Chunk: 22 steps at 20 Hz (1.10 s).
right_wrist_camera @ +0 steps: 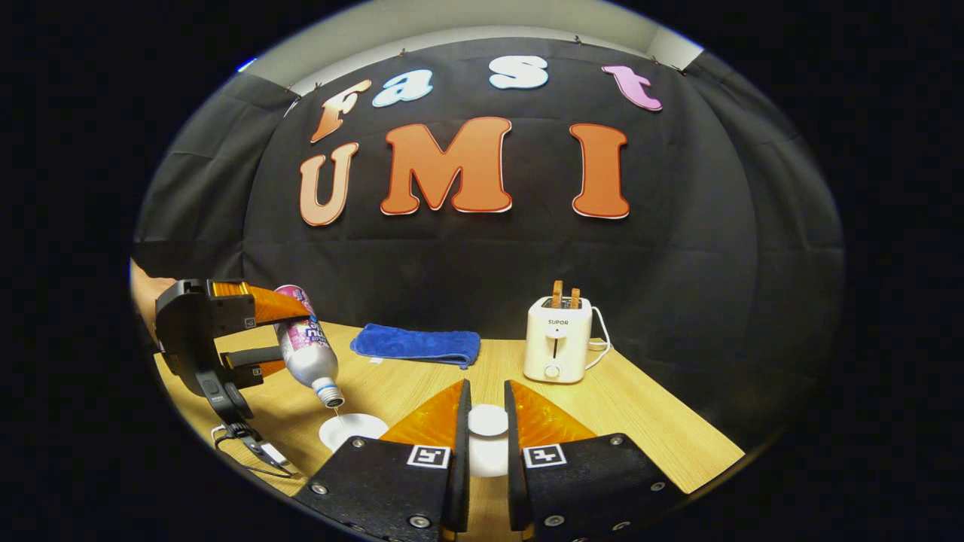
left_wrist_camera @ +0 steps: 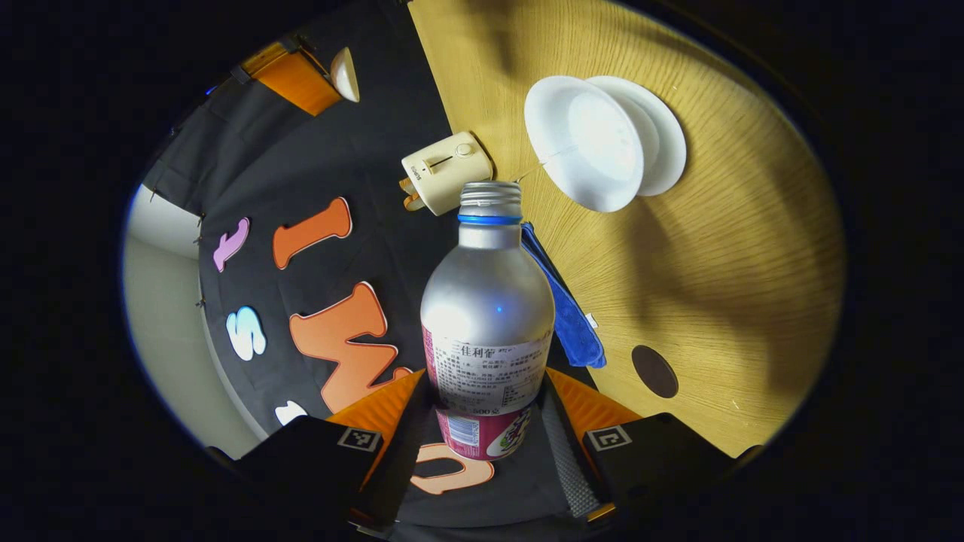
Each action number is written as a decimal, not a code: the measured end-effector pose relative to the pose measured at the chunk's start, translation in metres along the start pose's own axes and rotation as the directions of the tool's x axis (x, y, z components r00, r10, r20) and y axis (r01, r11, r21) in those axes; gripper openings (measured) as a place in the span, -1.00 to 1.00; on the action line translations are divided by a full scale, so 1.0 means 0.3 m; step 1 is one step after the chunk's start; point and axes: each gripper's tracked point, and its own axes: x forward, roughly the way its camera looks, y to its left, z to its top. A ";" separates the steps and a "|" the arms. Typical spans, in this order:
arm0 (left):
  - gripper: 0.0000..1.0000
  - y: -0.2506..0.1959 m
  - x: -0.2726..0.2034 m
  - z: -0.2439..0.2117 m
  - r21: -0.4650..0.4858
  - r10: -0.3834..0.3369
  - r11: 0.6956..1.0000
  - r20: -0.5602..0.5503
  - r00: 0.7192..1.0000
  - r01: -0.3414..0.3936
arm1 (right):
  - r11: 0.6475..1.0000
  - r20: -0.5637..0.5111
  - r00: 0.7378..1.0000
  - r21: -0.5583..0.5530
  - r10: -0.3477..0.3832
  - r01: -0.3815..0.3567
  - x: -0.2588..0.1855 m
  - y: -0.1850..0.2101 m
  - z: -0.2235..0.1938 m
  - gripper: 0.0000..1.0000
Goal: Open the teacup lid with one hand, grasp the water bottle and pour water into the teacup with the other hand; after pouring, place the water bottle on the coaster and then close the teacup lid.
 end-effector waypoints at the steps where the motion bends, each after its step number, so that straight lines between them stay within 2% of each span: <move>1: 0.68 0.006 0.002 0.000 -0.001 0.002 1.000 0.006 1.000 -0.002 | 1.000 0.003 1.000 -0.004 0.008 -0.008 -0.001 0.014 0.001 -0.58; 6: 0.65 0.054 -0.005 -0.022 -0.021 0.030 0.999 0.012 0.999 -0.030 | 0.999 0.002 1.000 -0.020 0.031 -0.031 0.006 0.053 0.015 -0.58; 9: 0.72 0.088 -0.005 -0.033 -0.019 0.053 0.998 0.016 0.998 -0.052 | 0.999 0.006 0.999 -0.026 0.034 -0.034 0.003 0.065 0.026 -0.58; 11: 0.65 0.106 -0.004 -0.030 -0.028 0.071 0.997 0.024 0.997 -0.070 | 0.999 0.009 0.999 -0.024 0.034 -0.034 0.002 0.069 0.031 -0.58; 14: 0.63 0.108 -0.006 -0.029 -0.075 0.085 0.994 0.036 0.996 -0.083 | 0.999 0.004 0.999 -0.011 0.037 -0.037 -0.001 0.077 0.021 -0.58; 16: 0.62 0.085 -0.005 -0.031 -0.142 0.086 0.987 0.046 0.995 -0.078 | 0.999 0.002 0.999 0.003 0.041 -0.041 0.002 0.079 0.020 -0.57; 19: 0.72 0.064 0.016 -0.038 -0.269 0.115 0.959 0.064 0.991 -0.094 | 0.998 0.008 0.998 0.034 0.056 -0.056 0.002 0.093 0.027 -0.58; 20: 0.67 0.062 0.023 -0.048 -0.325 0.126 0.940 0.060 0.990 -0.100 | 0.998 0.014 0.998 0.037 0.059 -0.060 0.002 0.096 0.032 -0.58; 22: 0.72 0.082 0.009 -0.088 -0.442 0.158 0.888 0.033 0.987 -0.127 | 0.997 0.036 0.997 0.043 0.061 -0.063 -0.002 0.102 0.049 -0.58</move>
